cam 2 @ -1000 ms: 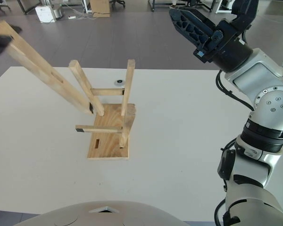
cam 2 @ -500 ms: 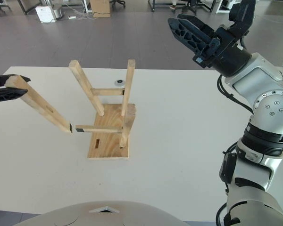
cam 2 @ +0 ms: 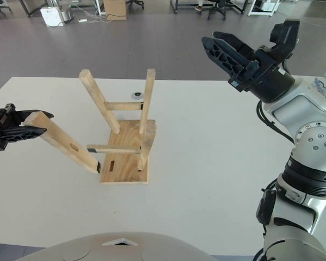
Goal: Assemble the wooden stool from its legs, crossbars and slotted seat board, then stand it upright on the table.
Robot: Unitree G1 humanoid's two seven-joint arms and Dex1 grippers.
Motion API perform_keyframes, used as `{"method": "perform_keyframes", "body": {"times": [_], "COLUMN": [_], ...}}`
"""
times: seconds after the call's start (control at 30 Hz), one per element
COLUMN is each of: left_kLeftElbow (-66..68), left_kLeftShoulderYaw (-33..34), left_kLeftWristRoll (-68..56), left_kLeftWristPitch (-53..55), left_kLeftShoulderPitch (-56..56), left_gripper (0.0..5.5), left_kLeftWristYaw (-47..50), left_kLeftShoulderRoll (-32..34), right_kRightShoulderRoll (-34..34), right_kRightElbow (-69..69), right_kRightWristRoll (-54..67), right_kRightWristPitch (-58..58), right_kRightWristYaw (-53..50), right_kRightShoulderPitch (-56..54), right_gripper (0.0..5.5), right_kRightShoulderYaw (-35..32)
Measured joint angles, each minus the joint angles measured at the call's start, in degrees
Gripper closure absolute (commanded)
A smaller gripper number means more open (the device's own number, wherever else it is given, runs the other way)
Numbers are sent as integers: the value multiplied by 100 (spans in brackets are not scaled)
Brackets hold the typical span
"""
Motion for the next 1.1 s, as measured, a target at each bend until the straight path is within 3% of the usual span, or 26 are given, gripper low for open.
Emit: {"method": "perform_keyframes", "body": {"times": [0.2, 0.47, 0.93, 1.1], "left_kLeftElbow": [-283, -62, -943, -736], "left_kLeftShoulderYaw": [207, 470, 856, 584], "left_kLeftWristRoll": [-24, 38, 383, 667], "left_kLeftWristPitch": [13, 375, 281, 162], "left_kLeftShoulderPitch": [228, -470, 461, 48], "left_gripper": [346, 346, 346, 346], "left_kLeftWristYaw": [1, 3, 3, -4], "left_kLeftShoulderRoll": [-26, -338, -692, -753], "right_kRightShoulderRoll": [81, 216, 234, 233], "right_kRightElbow": [1, 40, 294, 377], "right_kRightWristRoll": [12, -19, -121, -154], "right_kRightWristPitch": [-21, -82, -102, -116], "right_kRightWristYaw": [4, 35, 252, 283], "right_kRightShoulderPitch": [43, 87, 87, 72], "right_gripper": [261, 261, 261, 261], "right_kRightShoulderYaw": [132, 273, 331, 366]}}
